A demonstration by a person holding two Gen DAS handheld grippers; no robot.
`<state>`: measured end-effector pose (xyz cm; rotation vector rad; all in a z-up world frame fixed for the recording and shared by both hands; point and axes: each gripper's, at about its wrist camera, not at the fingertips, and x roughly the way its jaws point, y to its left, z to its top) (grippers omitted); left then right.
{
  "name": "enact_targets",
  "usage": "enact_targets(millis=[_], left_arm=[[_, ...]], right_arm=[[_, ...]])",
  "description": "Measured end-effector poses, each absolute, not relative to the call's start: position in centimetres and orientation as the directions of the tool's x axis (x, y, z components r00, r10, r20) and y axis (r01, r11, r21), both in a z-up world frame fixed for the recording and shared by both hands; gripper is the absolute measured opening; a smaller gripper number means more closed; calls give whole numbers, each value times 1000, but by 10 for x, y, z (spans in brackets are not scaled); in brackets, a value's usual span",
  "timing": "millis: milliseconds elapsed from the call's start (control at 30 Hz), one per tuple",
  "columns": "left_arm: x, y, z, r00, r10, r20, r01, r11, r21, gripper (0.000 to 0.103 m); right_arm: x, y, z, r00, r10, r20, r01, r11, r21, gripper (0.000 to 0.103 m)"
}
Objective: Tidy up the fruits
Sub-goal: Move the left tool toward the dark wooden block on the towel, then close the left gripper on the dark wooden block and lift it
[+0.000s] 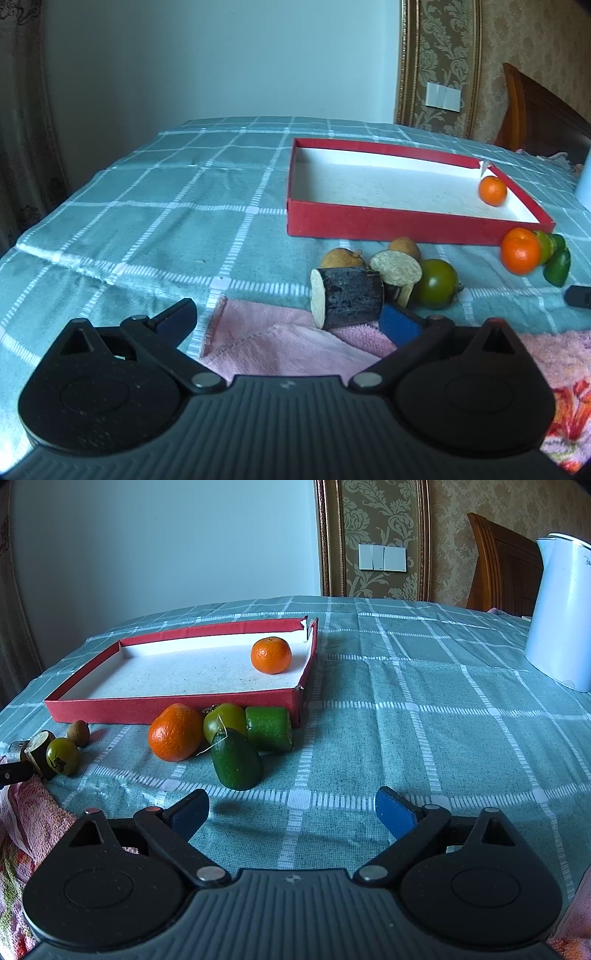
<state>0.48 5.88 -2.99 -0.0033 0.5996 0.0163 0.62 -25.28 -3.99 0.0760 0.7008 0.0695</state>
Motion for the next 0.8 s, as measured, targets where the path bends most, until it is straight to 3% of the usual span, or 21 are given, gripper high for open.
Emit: enact_targets(millis=[233, 533, 600, 800], left_arm=[[7, 67, -28, 818, -6, -575, -27, 998, -49, 103], [5, 50, -28, 840, -5, -543, 4, 1000, -1, 84], [2, 49, -28, 844, -20, -535, 22, 1000, -3, 72], [-2, 42, -27, 847, -52, -529, 66, 998, 8, 48]], right_arm=[[7, -253, -41, 763, 83, -641, -32, 995, 91, 97], [6, -253, -40, 763, 76, -642, -23, 996, 90, 97], [6, -253, -40, 763, 76, -642, -23, 996, 90, 97], [6, -253, -40, 764, 69, -641, -15, 996, 89, 97]])
